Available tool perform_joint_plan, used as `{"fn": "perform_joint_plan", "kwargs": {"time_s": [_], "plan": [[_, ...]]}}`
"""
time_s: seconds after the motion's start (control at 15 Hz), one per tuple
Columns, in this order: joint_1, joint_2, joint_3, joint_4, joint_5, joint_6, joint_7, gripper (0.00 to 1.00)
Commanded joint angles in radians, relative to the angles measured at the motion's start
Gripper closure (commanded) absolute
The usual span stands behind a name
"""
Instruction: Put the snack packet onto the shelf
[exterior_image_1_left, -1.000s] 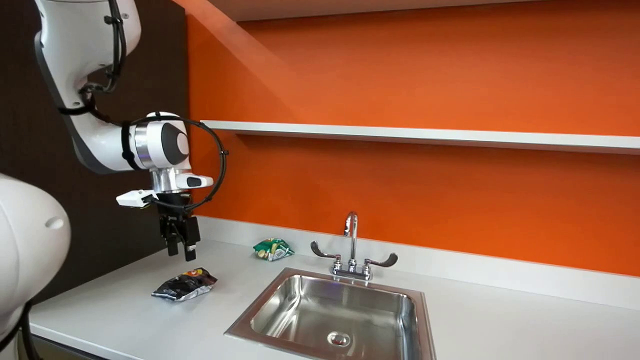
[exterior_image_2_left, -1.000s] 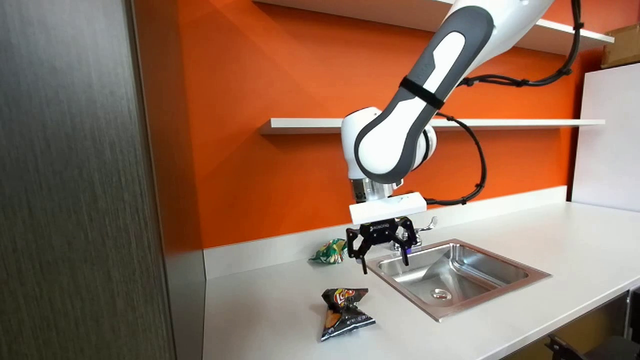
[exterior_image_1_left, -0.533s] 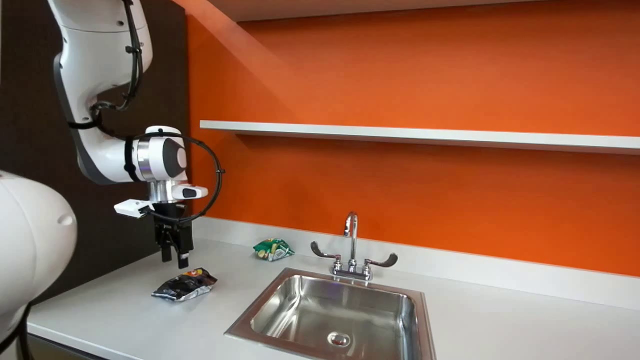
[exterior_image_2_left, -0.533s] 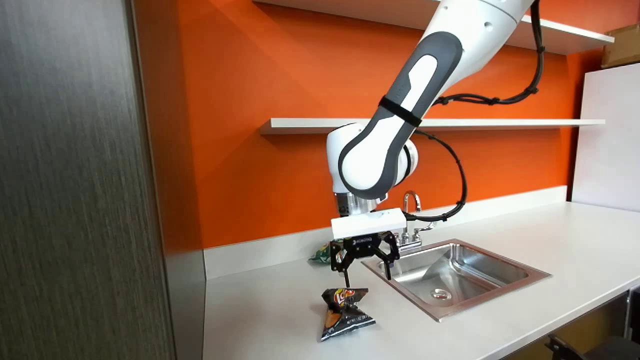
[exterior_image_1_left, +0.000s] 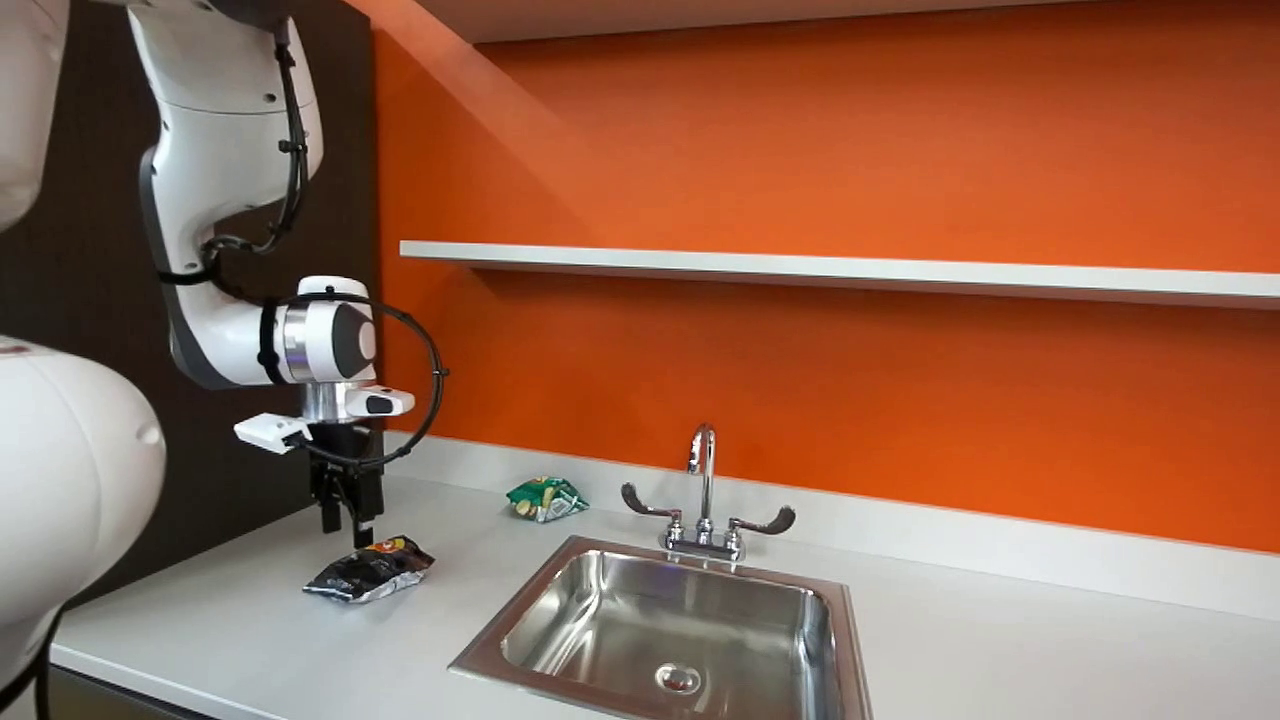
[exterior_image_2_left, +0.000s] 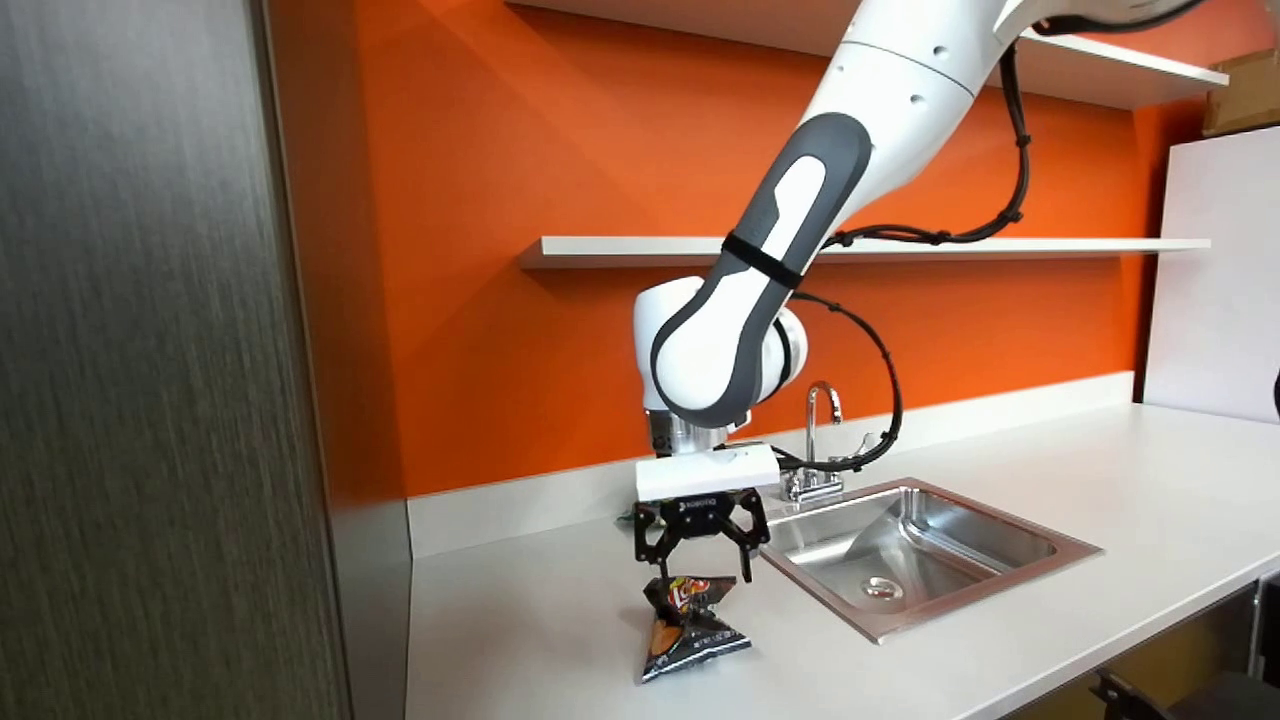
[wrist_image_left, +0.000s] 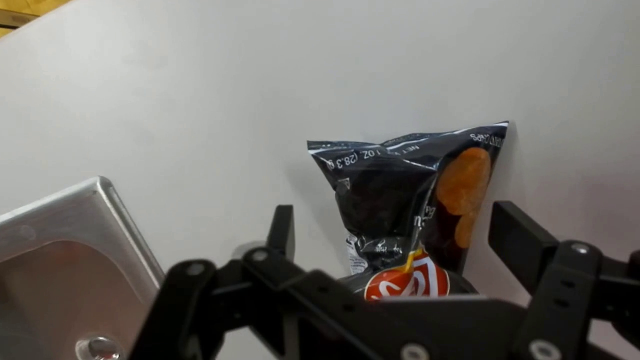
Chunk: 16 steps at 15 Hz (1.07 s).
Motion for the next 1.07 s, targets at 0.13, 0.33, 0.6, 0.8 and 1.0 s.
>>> {"fn": "perform_joint_plan", "kwargs": {"time_s": [0.13, 0.33, 0.6, 0.8, 1.0], "plan": [[0.045, 0.067, -0.045, 0.056, 0.021, 0.023, 0.017, 0.00], [0.058, 0.089, -0.063, 0.066, 0.023, 0.035, 0.018, 0.00], [0.070, 0.113, -0.083, 0.073, 0.030, 0.053, 0.019, 0.00], [0.078, 0.126, -0.093, 0.075, 0.035, 0.061, 0.021, 0.00], [0.086, 0.137, -0.103, 0.077, 0.037, 0.071, 0.023, 0.00]]}}
